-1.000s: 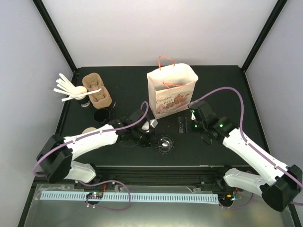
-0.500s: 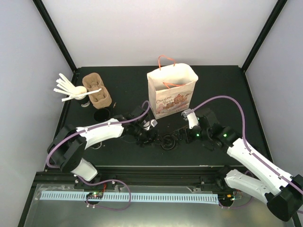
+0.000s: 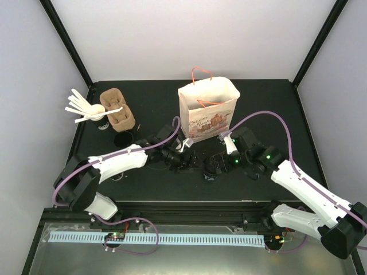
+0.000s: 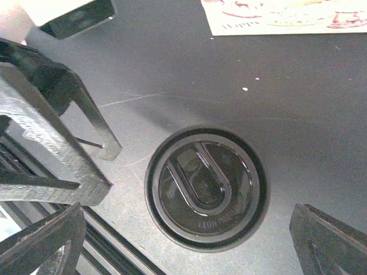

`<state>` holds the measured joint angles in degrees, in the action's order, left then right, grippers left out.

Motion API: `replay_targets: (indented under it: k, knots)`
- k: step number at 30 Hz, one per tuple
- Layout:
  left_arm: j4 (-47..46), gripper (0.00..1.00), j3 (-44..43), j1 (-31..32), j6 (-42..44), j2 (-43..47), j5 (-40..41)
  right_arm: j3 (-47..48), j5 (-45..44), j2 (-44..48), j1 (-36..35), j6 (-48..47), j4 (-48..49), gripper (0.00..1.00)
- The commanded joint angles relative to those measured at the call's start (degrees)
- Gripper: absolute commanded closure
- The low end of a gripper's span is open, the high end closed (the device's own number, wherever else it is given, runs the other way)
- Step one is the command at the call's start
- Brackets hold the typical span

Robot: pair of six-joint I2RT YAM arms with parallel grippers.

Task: Pack the takeout coffee

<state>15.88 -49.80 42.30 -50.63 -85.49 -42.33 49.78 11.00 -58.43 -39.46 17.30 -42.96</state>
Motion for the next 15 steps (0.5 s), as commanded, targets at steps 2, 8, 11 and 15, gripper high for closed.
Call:
replay_targets:
  k: [2, 8, 11, 15]
  knots:
    - [-5.03, 0.2, 0.39, -0.56, -0.55, 3.75, -0.77, 4.03, -9.5, -1.06, -1.06, 3.45, -7.96, 0.0]
    - [-1.62, 0.18, 0.63, -0.55, 4.23, 10.63, 7.87, 5.92, -12.43, 0.25, -1.01, 6.53, -8.46, 0.0]
    - [0.62, 0.03, 1.65, -0.62, 6.28, 15.59, 13.2, 7.15, -14.23, 1.66, -1.04, 10.73, -8.7, 0.0]
    - [0.26, 0.01, 5.69, -0.83, 5.72, 21.85, 19.53, 6.28, -10.69, 2.04, -1.01, 10.45, -6.45, 0.0]
